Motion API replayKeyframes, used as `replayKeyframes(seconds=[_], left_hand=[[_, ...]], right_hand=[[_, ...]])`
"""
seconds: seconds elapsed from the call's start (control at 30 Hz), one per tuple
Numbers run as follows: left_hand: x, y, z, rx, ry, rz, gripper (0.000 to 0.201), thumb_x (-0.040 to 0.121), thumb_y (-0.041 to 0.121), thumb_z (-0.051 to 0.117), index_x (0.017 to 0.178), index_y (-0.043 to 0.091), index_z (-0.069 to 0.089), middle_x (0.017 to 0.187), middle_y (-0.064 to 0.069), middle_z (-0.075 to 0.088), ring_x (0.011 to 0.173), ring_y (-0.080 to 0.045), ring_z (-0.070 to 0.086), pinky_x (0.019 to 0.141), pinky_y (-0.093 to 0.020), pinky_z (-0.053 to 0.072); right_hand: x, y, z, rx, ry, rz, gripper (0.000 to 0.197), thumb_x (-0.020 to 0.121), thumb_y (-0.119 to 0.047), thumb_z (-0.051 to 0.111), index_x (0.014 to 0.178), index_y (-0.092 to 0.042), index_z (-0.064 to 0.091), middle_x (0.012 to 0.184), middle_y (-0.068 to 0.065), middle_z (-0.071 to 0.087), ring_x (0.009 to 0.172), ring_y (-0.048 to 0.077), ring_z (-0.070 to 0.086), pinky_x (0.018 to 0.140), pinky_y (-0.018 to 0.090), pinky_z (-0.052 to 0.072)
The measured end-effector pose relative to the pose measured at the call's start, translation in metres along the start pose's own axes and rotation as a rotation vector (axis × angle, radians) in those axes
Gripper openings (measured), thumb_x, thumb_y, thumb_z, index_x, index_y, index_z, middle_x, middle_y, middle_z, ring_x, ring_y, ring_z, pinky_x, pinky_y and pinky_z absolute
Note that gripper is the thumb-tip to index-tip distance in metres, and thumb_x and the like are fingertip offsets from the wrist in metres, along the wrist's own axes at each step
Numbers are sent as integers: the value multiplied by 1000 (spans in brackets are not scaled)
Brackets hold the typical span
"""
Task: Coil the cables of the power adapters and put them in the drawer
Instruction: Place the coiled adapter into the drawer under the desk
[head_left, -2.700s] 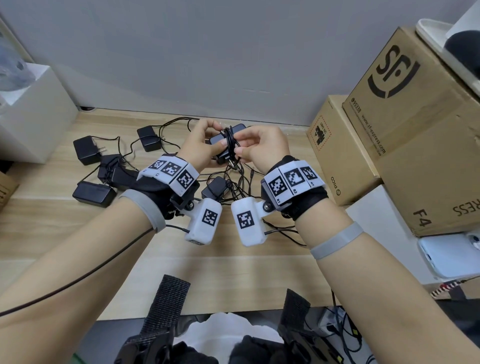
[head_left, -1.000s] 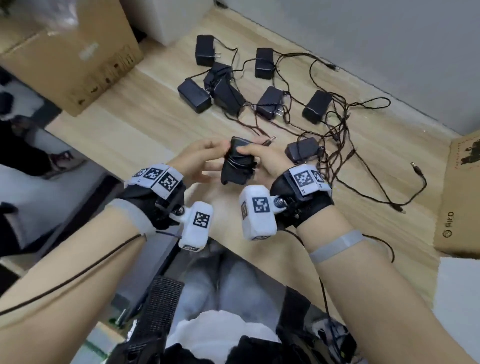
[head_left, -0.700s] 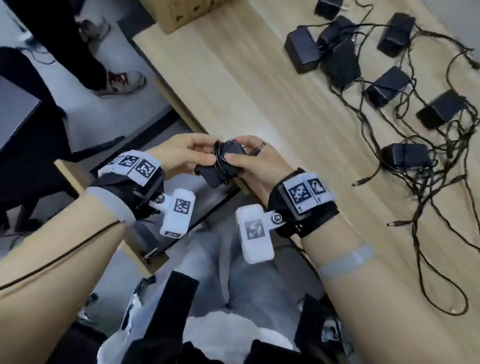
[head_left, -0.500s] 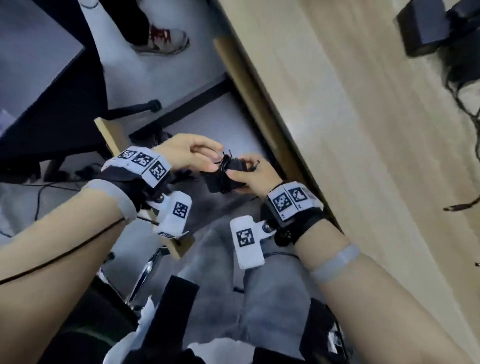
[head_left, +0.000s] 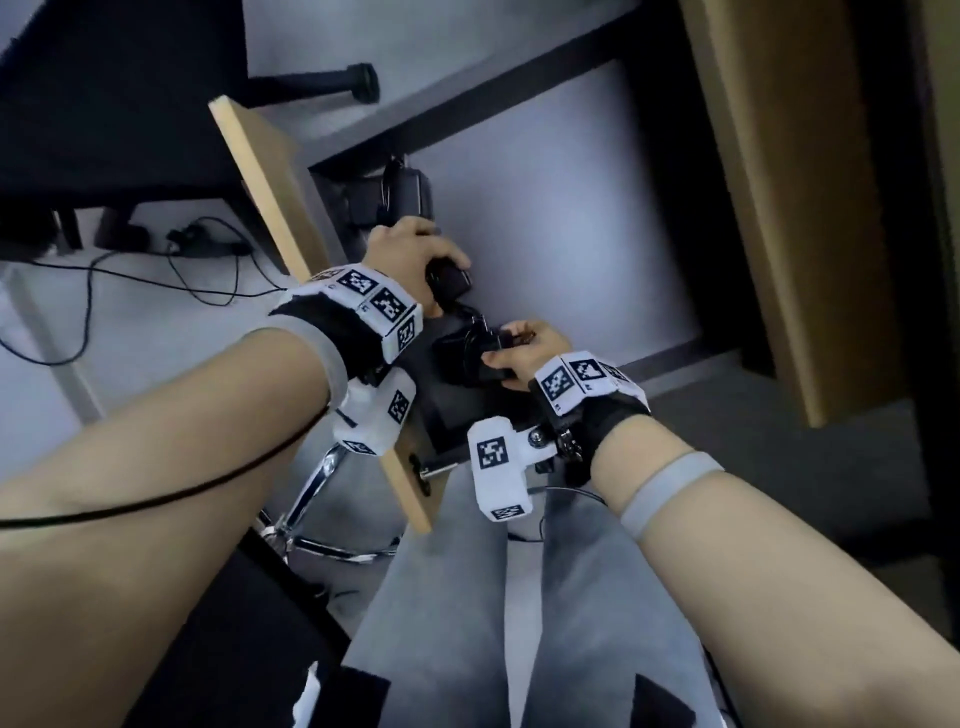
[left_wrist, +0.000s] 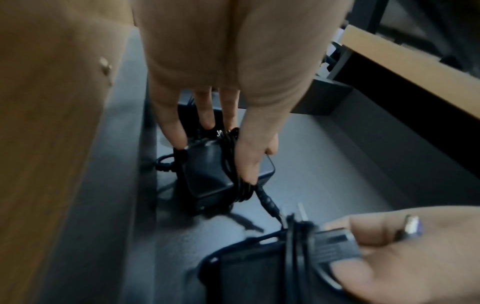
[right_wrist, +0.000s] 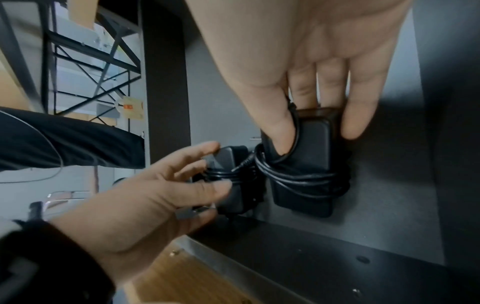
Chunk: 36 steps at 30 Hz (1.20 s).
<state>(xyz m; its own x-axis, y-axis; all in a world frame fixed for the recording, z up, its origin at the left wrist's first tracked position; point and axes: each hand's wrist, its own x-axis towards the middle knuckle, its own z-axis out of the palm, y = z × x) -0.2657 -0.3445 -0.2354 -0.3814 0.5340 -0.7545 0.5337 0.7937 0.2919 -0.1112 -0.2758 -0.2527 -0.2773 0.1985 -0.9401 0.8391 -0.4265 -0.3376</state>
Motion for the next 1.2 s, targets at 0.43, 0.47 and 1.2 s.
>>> replayKeyframes(seconds=[0.43, 0.47, 1.2], left_hand=[[39, 12, -17, -44, 538, -492, 42, 83, 6, 62, 121, 8, 44, 133, -17, 38, 121, -32, 40, 90, -36, 38], [40, 10, -17, -22, 517, -490, 41, 84, 6, 61, 121, 7, 44, 133, -18, 37, 121, -33, 39, 89, -37, 39], [-122, 225, -107, -900, 41, 247, 12, 91, 11, 52, 99, 19, 56, 85, 3, 62, 70, -3, 59, 65, -18, 50]], right_hand=[[10, -5, 9, 18, -11, -22, 27, 79, -10, 70, 98, -14, 50, 73, -7, 51, 73, 15, 56, 77, 34, 54], [12, -5, 11, 45, -12, -15, 28, 79, -8, 70, 98, -12, 50, 73, -6, 52, 79, 19, 56, 83, 39, 53], [-217, -94, -148, 424, -13, -495, 10, 92, -7, 50, 91, -16, 55, 74, 1, 60, 62, 10, 56, 61, 21, 43]])
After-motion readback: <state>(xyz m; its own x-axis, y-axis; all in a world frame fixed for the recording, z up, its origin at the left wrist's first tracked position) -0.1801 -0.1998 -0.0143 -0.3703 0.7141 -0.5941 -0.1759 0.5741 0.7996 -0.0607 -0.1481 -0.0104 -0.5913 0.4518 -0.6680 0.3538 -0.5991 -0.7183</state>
